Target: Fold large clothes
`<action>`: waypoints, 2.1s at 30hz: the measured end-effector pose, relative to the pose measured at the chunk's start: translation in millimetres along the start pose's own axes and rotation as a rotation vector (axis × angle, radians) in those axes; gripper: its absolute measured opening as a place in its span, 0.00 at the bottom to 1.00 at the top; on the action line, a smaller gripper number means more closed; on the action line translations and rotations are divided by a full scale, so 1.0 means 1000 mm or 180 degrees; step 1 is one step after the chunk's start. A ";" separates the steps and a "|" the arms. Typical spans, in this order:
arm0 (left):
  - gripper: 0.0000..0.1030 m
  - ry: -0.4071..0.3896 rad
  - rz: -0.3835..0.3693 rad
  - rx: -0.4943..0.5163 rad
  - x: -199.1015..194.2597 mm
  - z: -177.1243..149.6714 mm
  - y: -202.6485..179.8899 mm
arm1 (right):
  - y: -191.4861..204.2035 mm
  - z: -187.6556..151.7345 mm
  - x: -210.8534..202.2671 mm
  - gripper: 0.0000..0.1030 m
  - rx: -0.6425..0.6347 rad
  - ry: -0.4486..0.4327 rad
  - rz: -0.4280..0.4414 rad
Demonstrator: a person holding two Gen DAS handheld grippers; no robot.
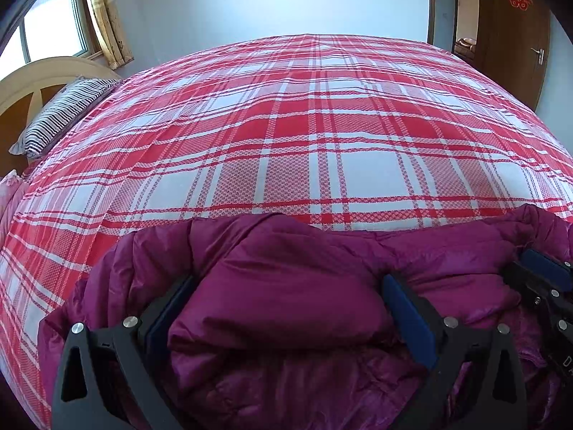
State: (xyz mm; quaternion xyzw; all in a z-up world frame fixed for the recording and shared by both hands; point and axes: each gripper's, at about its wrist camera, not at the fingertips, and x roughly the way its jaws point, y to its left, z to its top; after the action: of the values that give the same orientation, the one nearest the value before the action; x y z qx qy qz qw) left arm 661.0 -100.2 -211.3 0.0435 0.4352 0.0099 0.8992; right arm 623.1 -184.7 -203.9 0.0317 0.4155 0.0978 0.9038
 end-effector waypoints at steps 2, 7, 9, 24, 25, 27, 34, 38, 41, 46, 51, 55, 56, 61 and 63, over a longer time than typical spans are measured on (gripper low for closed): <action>0.99 0.0001 -0.0004 -0.0003 0.000 0.000 0.000 | -0.001 0.000 0.000 0.30 -0.0001 -0.0002 0.0000; 0.99 0.0003 -0.0009 -0.0005 0.001 0.001 0.000 | 0.000 0.000 0.000 0.30 0.0000 -0.0003 0.0001; 0.99 0.0003 -0.0005 -0.0003 0.001 0.001 0.000 | 0.000 0.000 0.000 0.30 0.0001 -0.0001 0.0002; 0.99 -0.0021 0.0070 0.0057 0.000 0.000 -0.004 | -0.001 0.001 0.001 0.30 0.0020 0.0010 0.0020; 0.99 -0.0020 0.0063 0.0052 0.000 0.000 -0.003 | 0.000 0.001 0.001 0.30 0.0009 0.0011 0.0007; 0.99 -0.0021 0.0046 0.0035 0.000 0.000 -0.002 | -0.001 0.002 0.001 0.30 -0.0004 0.0018 -0.0006; 0.99 -0.0145 -0.0065 -0.0054 -0.031 0.005 0.011 | 0.010 0.001 -0.017 0.58 -0.0165 -0.0078 0.0109; 0.99 -0.0308 -0.0271 -0.0199 -0.074 -0.002 0.031 | 0.019 -0.006 -0.050 0.70 -0.0263 -0.0224 0.0115; 0.99 -0.0392 -0.0378 -0.0217 -0.107 -0.020 0.044 | 0.017 -0.013 -0.077 0.70 -0.0187 -0.0253 0.0034; 0.99 -0.0457 -0.0440 -0.0096 -0.157 -0.075 0.059 | 0.017 -0.046 -0.120 0.71 -0.0056 -0.0202 0.0016; 0.99 -0.0526 -0.0476 -0.0063 -0.197 -0.129 0.076 | 0.022 -0.090 -0.148 0.73 -0.0053 -0.0104 0.0066; 0.99 -0.0616 -0.0551 -0.0103 -0.230 -0.165 0.092 | 0.022 -0.125 -0.175 0.74 0.0023 -0.0054 0.0142; 0.99 -0.0619 -0.0550 -0.0102 -0.236 -0.172 0.095 | 0.020 -0.137 -0.184 0.76 0.0074 -0.0047 0.0167; 0.99 -0.0648 -0.0465 -0.0028 -0.262 -0.214 0.111 | 0.017 -0.175 -0.216 0.79 0.0212 -0.0057 0.0123; 0.99 -0.0646 -0.0389 -0.0007 -0.266 -0.226 0.115 | 0.017 -0.187 -0.224 0.79 0.0250 -0.0056 0.0103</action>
State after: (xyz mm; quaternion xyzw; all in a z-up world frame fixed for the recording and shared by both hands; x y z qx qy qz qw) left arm 320.5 15.6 -132.7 0.0167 0.3438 -0.0489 0.9376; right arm 337.0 -217.4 -156.8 0.0747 0.4105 0.0958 0.9037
